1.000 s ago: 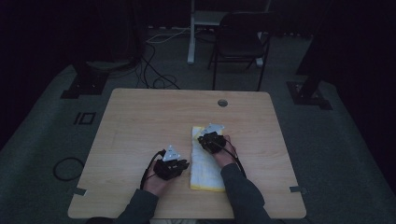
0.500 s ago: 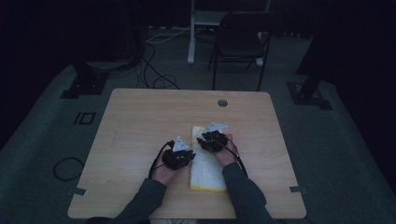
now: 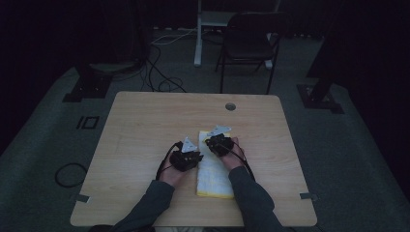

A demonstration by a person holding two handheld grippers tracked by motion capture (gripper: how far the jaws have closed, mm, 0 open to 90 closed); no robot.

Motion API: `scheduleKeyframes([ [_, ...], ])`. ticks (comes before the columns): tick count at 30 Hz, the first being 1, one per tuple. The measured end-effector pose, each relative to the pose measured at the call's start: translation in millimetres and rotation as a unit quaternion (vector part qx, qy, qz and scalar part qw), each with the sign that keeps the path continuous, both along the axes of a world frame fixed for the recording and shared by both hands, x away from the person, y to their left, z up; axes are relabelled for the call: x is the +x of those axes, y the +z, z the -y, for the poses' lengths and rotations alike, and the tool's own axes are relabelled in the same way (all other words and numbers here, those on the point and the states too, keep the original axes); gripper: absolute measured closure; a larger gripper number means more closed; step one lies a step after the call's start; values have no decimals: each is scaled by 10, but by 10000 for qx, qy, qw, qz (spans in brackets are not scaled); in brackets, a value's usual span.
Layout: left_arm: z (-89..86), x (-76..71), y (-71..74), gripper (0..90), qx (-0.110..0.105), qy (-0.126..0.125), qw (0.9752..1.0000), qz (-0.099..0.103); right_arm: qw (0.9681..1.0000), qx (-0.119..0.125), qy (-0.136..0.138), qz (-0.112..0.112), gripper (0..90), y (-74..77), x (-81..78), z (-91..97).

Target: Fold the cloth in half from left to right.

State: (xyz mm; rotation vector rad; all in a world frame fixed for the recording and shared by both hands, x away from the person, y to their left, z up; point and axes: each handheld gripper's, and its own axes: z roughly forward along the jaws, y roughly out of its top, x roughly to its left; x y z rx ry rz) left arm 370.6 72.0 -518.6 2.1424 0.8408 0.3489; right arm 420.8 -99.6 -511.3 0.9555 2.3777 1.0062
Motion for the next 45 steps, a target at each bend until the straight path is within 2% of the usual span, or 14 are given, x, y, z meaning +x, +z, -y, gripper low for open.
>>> scheduleKeyframes([
  [3, 91, 68, -46, 696, 48, 8, 10000, 27, 9999, 91, -61, 40, 886, 69, 16, 77],
  [7, 169, 148, -112, 680, 148, 86, 9999, -24, 9998, 186, -86, 63, 886, 125, 31, 132],
  [8, 184, 162, -131, 740, 211, 97, 9997, -60, 9997, 219, -101, 96, 887, 159, 47, 169],
  [9, 197, 169, -148, 740, 270, 118, 9995, -68, 9997, 219, -101, 96, 887, 159, 47, 169],
  [10, 205, 168, -156, 839, 338, 125, 9993, -28, 9995, 252, -127, 125, 887, 188, 57, 206],
  [11, 204, 163, -155, 839, 361, 122, 9993, 3, 9995, 252, -127, 125, 887, 188, 57, 206],
  [13, 194, 159, -148, 897, 341, 127, 9993, 7, 9994, 264, -139, 148, 887, 199, 64, 230],
  [16, 157, 123, -124, 900, 304, 194, 9993, 98, 9986, 428, -295, 128, 887, 236, 102, 362],
  [26, -27, 26, -81, 900, -195, 444, 9985, 257, 9974, 446, -515, 216, 886, 304, 150, 542],
  [28, -70, 8, -86, 900, -232, 488, 9983, 239, 9973, 442, -554, 210, 886, 292, 171, 566],
  [32, -121, 24, -132, 900, -141, 571, 9982, 134, 9971, 346, -671, 103, 884, 217, 237, 583],
  [39, -136, 17, -164, 900, -30, 621, 9980, 62, 9965, 169, -814, -70, 881, 13, 398, 571],
  [41, -133, 21, -167, 892, -18, 623, 9980, 57, 9960, 158, -875, -71, 836, -14, 425, 569],
  [45, -146, 21, -171, 842, -77, 637, 9979, 46, 9948, 202, -995, -66, 805, -4, 410, 590],
])
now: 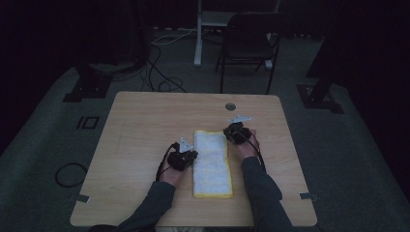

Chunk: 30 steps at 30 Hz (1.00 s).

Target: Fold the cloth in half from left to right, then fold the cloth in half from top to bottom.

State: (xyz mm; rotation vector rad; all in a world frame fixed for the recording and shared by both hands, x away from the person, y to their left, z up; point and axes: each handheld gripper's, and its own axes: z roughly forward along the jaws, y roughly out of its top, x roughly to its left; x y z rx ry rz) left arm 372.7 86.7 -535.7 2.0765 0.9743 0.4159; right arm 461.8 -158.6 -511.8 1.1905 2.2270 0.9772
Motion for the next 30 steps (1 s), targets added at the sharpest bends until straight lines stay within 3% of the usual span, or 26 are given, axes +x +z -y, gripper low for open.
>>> scheduleKeyframes([
  [8, -56, 36, 29, 754, -99, 74, 9999, 60, 9998, 54, 87, 144, 735, 70, -113, 12],
  [17, -204, 157, 86, 712, -245, 207, 9994, 145, 9998, 151, 81, 83, 666, 23, -161, 59],
  [22, -324, 252, 93, 700, -446, 364, 9983, 88, 9998, 188, 59, 59, 646, -10, -174, 78],
  [30, -378, 375, 152, 671, -549, 474, 9974, 4, 9998, 198, -7, -7, 633, -63, -161, 91],
])
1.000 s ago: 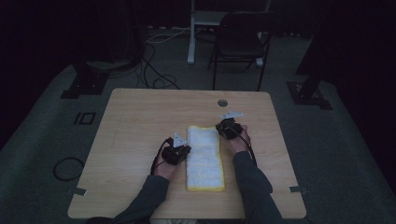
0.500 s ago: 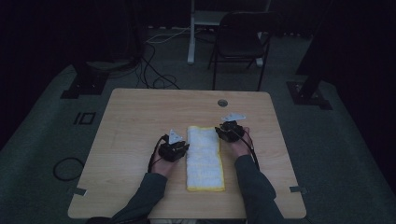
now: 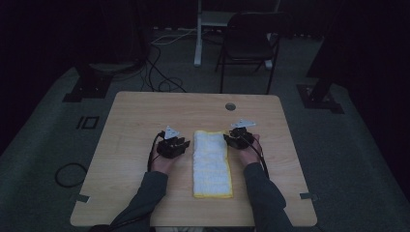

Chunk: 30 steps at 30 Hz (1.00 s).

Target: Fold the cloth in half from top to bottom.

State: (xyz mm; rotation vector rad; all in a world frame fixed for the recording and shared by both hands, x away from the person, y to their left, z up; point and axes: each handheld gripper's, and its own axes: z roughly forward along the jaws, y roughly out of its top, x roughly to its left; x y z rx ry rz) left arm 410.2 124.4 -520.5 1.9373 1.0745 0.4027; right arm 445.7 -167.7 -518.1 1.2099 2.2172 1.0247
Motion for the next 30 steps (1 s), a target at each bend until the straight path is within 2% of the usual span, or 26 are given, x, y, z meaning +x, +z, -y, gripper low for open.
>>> scheduleKeyframes([
  [2, 13, 49, 0, 657, 13, 17, 10000, -50, 10000, 3, -20, 2, 626, -7, 6, 1],
  [5, 48, 101, -8, 644, 36, 136, 9999, -17, 10000, 21, -67, -10, 624, -16, 17, 5],
  [13, 141, 211, -57, 611, 93, 173, 9998, -107, 9999, 61, -113, -55, 620, -40, 37, 6],
  [22, 198, 289, -112, 594, 69, 263, 9993, -262, 9998, 105, -130, -46, 615, -48, 47, -12],
  [23, 223, 330, -136, 587, 49, 298, 9989, -366, 9999, 81, -133, -66, 615, -51, 50, -17],
  [26, 259, 368, -161, 586, 55, 299, 9985, -451, 9998, 50, -142, -90, 614, -64, 66, -19],
  [30, 297, 390, -183, 565, 54, 339, 9983, -465, 9996, 80, -204, -166, 607, -94, 98, -22],
])
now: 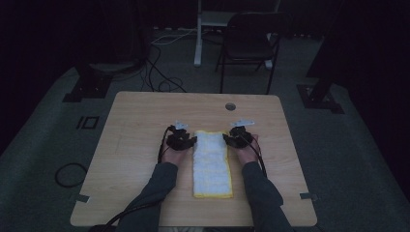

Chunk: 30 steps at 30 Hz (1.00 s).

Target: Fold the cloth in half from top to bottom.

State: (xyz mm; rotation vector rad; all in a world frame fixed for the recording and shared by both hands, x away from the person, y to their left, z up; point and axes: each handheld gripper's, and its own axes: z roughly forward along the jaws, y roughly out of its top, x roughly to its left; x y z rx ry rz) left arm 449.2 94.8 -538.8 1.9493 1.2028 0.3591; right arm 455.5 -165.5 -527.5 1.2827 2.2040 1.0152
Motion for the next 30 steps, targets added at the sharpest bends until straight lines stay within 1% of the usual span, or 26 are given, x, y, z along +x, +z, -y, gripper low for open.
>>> scheduleKeyframes([
  [3, 22, 26, -8, 555, 18, 65, 10000, -14, 10000, 9, -1, -47, 597, -20, 31, -20],
  [7, 57, 76, -3, 535, 30, 135, 9999, -63, 9996, 183, -147, -180, 593, -50, 91, -21],
  [8, 69, 87, 0, 527, 93, 149, 9998, -68, 9994, 207, -174, -198, 589, -55, 102, -20],
  [9, 80, 98, 0, 523, 143, 153, 9998, -65, 9994, 210, -187, -208, 583, -62, 114, -20],
  [10, 80, 98, 0, 522, 143, 153, 9998, -65, 9994, 210, -187, -208, 583, -62, 114, -20],
  [11, 96, 120, -1, 522, 230, 163, 9996, -95, 9994, 195, -199, -225, 582, -70, 124, -22],
  [12, 101, 128, -2, 522, 246, 167, 9995, -113, 9992, 161, -212, -284, 577, -84, 144, -30],
  [16, 117, 153, -8, 529, 277, 165, 9994, -135, 9991, 124, -221, -343, 569, -105, 168, -51],
  [20, 131, 170, 9, 582, 471, 147, 9987, -136, 9991, 99, -214, -365, 566, -116, 179, -63],
  [22, 134, 175, 14, 654, 433, 99, 9988, -192, 9991, 64, -206, -371, 570, -113, 179, -69],
  [25, 147, 182, 16, 773, 370, -35, 9989, -275, 9993, -7, -153, -334, 633, -111, 163, -101],
  [26, 144, 188, 14, 794, 306, -49, 9990, -307, 9994, -21, -134, -332, 651, -110, 159, -108],
  [27, 144, 188, 14, 820, 306, -49, 9990, -307, 9994, -21, -134, -332, 651, -110, 159, -108],
  [28, 120, 212, 13, 840, 191, -123, 9989, -416, 9993, 16, -93, -372, 702, -106, 159, -112],
  [30, 114, 225, 19, 867, 206, -183, 9987, -431, 9991, 41, -40, -409, 756, -101, 163, -116],
])
